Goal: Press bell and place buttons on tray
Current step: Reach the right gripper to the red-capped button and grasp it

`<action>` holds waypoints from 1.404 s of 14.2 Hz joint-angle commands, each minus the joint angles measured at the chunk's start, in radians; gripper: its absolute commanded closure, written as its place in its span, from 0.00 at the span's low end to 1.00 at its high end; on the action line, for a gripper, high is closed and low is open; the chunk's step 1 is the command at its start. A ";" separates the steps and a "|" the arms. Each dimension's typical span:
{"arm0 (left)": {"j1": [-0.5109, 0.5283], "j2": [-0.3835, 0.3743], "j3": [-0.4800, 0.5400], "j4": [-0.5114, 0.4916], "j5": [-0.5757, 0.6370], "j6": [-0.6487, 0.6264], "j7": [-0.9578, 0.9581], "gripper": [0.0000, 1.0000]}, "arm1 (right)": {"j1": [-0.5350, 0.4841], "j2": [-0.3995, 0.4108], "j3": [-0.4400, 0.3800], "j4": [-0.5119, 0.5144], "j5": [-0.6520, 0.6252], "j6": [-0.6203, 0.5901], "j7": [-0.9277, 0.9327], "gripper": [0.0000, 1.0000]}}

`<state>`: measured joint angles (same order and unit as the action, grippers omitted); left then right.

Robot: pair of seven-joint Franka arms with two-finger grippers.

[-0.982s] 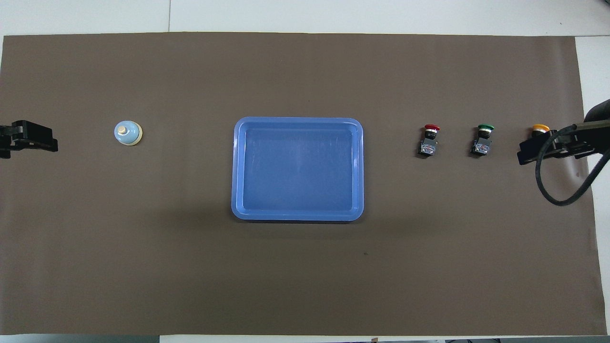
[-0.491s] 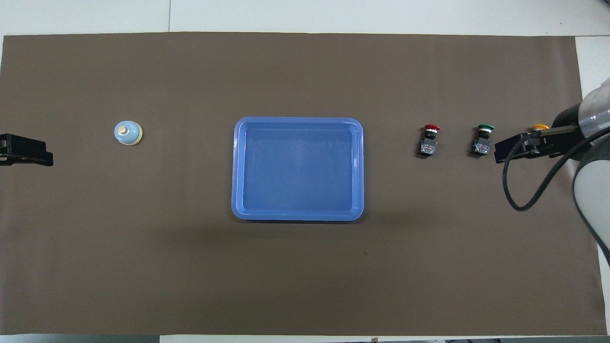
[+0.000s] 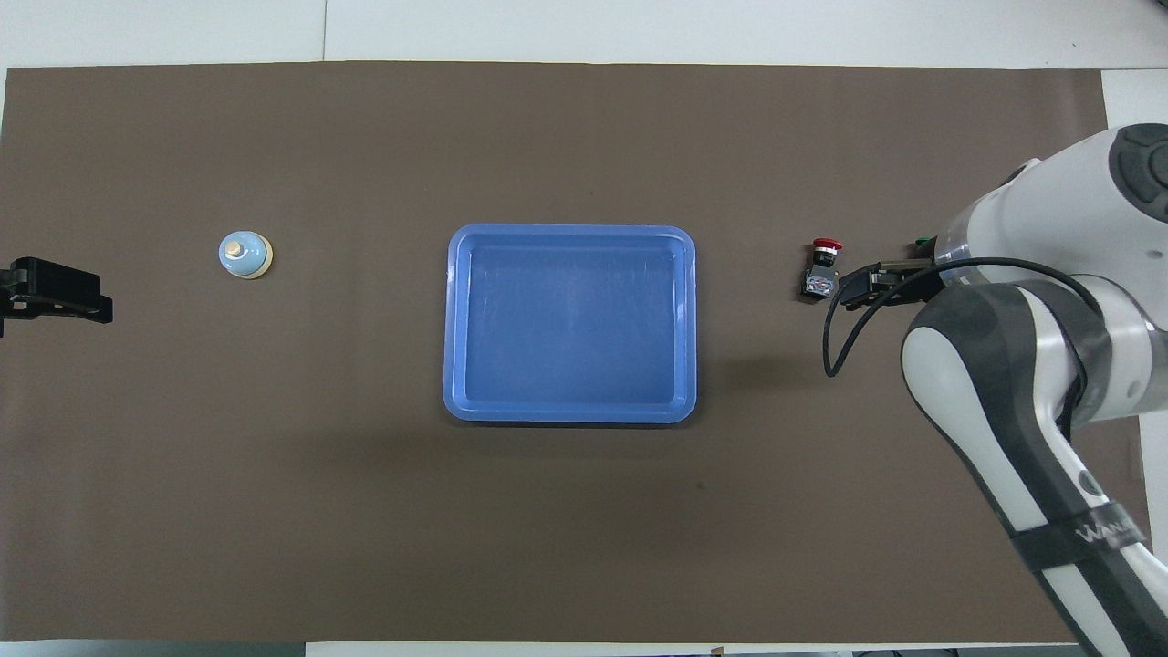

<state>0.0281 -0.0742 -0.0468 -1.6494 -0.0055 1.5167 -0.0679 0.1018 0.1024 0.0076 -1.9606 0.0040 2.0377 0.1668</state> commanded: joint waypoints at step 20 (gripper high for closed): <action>0.000 -0.006 0.015 0.019 -0.011 -0.041 0.059 0.00 | -0.002 0.250 0.003 -0.061 0.004 0.440 0.171 1.00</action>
<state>0.0284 -0.0759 -0.0377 -1.6434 -0.0055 1.4969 -0.0174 0.1006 0.3414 0.0060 -2.0369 0.0040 2.4767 0.3053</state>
